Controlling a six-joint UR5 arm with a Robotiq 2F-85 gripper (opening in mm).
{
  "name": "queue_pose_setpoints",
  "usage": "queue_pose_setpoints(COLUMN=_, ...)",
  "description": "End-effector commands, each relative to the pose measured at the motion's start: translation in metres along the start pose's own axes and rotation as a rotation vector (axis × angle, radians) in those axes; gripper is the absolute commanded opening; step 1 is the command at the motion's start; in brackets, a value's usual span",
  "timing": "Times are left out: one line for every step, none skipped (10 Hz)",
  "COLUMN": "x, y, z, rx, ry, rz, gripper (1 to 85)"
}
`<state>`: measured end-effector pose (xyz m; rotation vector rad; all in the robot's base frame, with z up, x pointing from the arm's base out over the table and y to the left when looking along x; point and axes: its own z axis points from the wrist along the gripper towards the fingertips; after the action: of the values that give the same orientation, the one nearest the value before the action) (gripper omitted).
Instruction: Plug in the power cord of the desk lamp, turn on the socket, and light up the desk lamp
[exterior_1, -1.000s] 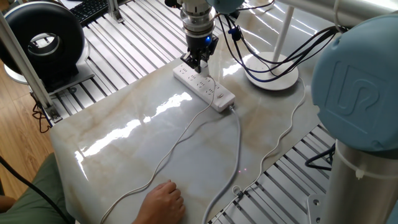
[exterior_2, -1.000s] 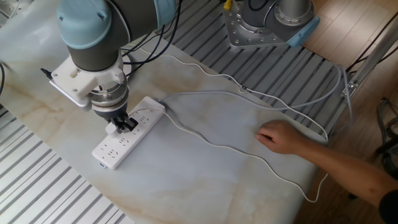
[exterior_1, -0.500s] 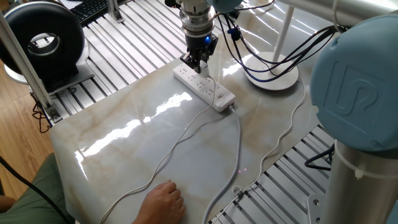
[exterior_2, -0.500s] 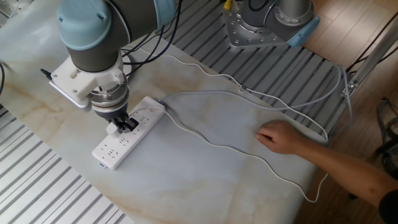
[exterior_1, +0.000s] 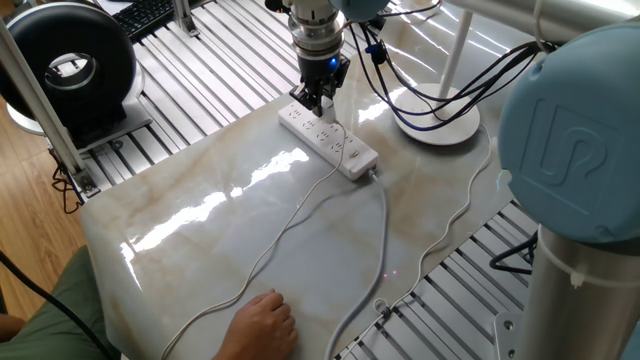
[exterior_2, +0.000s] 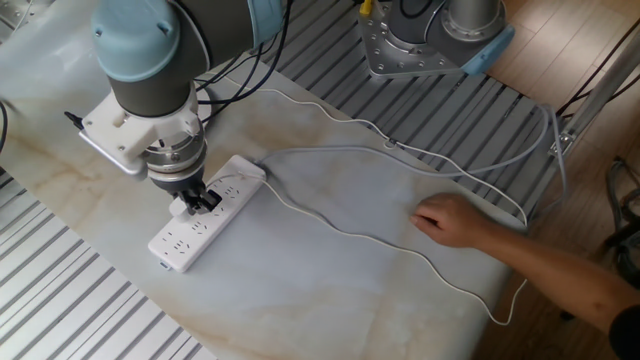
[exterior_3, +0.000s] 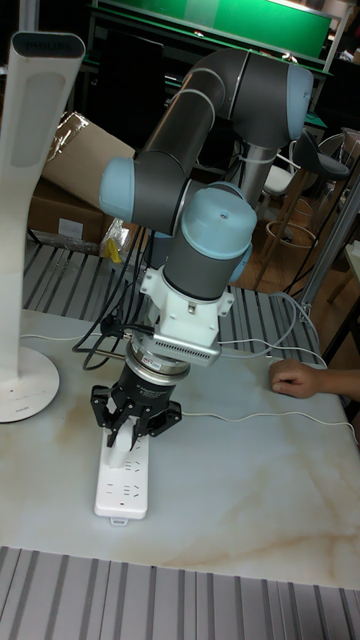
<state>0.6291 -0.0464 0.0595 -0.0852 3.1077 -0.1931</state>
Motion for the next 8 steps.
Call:
queue_pose_setpoints(x=-0.0018, y=0.0009, z=-0.0007, rx=-0.007, ry=-0.005, rz=0.003, gripper=1.0)
queue_pose_setpoints(x=-0.0023, y=0.0010, z=-0.0006, rx=-0.007, ry=-0.006, rz=0.003, gripper=1.0)
queue_pose_setpoints(x=-0.0026, y=0.0017, z=-0.0003, rx=-0.009, ry=-0.006, rz=0.002, gripper=1.0)
queue_pose_setpoints(x=-0.0032, y=0.0025, z=-0.0001, rx=-0.012, ry=-0.008, rz=0.000, gripper=1.0)
queue_pose_setpoints(x=-0.0034, y=0.0034, z=0.0001, rx=-0.015, ry=-0.008, rz=0.000, gripper=1.0)
queue_pose_setpoints(x=-0.0036, y=0.0044, z=0.0002, rx=-0.018, ry=-0.008, rz=-0.001, gripper=1.0)
queue_pose_setpoints(x=-0.0038, y=0.0057, z=0.0002, rx=-0.023, ry=-0.009, rz=-0.004, gripper=1.0)
queue_pose_setpoints(x=-0.0042, y=0.0063, z=0.0002, rx=-0.024, ry=-0.009, rz=-0.006, gripper=1.0)
